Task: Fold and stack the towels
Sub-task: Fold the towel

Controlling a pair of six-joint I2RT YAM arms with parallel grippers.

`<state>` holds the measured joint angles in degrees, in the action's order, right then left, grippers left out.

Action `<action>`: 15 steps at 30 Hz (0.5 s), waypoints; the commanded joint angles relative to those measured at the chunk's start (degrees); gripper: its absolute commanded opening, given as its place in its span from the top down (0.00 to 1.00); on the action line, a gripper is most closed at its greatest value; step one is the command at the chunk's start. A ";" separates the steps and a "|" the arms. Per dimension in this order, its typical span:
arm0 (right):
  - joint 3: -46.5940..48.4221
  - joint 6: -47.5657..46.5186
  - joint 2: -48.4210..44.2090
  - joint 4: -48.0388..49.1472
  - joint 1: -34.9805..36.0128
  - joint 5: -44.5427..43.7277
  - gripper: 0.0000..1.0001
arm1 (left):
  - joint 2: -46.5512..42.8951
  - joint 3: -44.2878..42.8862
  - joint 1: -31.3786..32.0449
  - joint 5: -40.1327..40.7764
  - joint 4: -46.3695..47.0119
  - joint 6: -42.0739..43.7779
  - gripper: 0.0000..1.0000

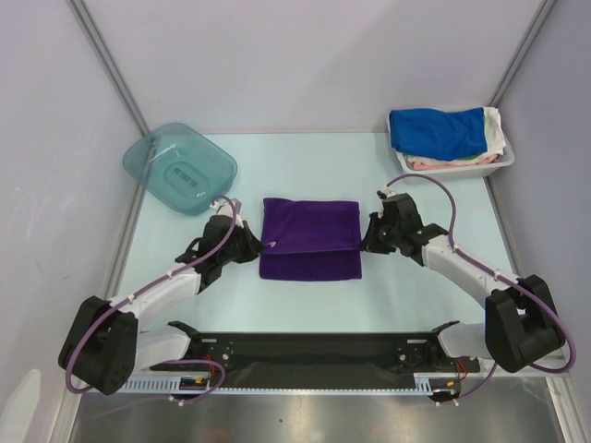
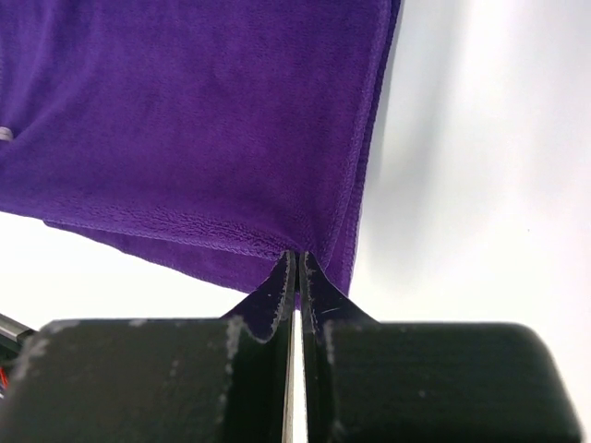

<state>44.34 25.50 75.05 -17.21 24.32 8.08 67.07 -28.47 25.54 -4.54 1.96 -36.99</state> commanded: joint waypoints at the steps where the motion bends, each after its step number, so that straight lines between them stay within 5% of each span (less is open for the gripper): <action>1: -0.92 0.34 -2.27 -0.63 0.47 -1.40 1.00 | -2.64 0.96 0.48 0.23 -0.20 1.40 1.00; 15: -3.47 0.34 -3.85 -0.89 1.61 -2.98 1.00 | -3.26 4.12 1.00 -0.04 -0.02 0.96 1.00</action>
<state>41.69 25.50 72.93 -17.91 25.65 6.90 65.10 -25.21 26.22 -4.75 1.85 -36.99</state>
